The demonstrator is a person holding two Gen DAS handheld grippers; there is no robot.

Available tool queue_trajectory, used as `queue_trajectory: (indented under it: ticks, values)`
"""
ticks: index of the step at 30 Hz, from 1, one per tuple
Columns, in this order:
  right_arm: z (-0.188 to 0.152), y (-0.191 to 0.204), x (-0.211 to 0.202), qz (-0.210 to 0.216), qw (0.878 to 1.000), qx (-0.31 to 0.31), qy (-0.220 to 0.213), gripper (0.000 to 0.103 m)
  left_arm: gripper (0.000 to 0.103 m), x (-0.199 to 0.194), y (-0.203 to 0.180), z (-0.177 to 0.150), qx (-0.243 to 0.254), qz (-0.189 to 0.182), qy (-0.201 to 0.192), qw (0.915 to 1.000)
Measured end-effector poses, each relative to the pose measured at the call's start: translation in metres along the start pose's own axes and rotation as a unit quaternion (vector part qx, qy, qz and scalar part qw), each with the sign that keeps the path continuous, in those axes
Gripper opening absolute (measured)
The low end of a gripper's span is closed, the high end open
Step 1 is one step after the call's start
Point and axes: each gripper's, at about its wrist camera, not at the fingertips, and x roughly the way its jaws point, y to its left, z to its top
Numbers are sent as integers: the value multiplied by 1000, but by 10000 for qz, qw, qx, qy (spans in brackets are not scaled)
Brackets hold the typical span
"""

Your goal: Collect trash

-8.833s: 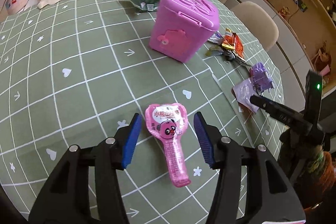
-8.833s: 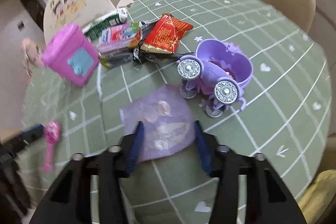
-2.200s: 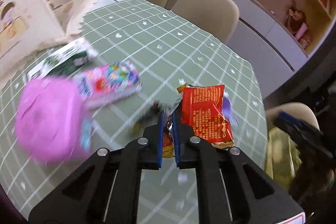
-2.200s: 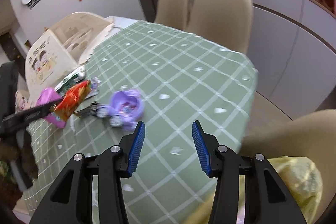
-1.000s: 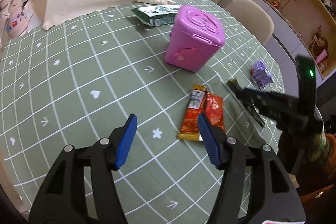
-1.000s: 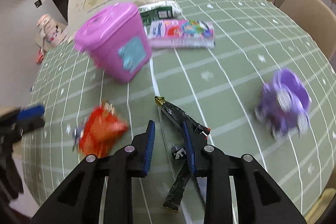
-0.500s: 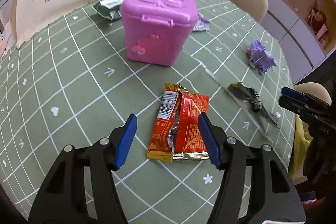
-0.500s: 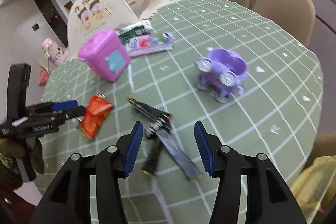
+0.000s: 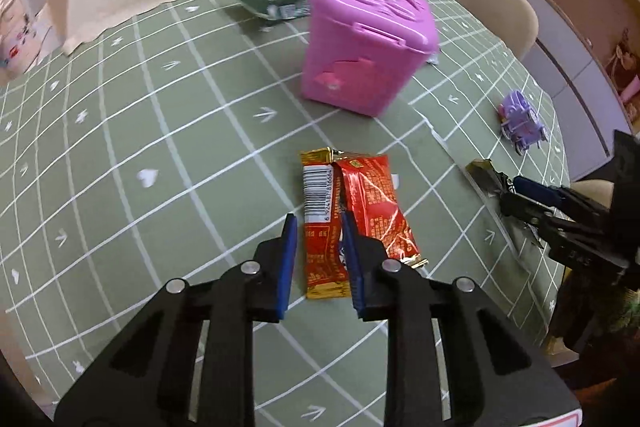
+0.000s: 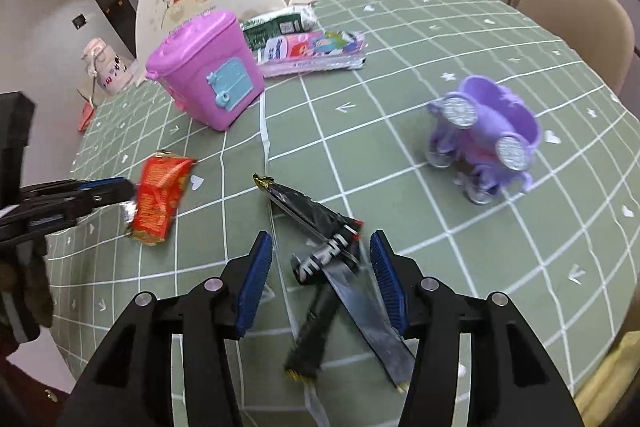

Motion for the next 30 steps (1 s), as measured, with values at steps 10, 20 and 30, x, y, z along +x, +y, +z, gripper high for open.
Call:
queue_trajectory:
  ticks: [10, 20, 30]
  values:
    - [4, 0, 6, 7, 9994, 356, 40, 50, 42, -11, 17, -10, -40, -319, -46, 9995]
    - [-11, 22, -35, -1021, 9934, 375, -355, 24, 42, -9, 12, -5, 376, -504, -82, 9980]
    - [-58, 44, -122, -1760, 9742, 1124, -858, 24, 30, 18, 10, 9, 590, -591, -40, 9965]
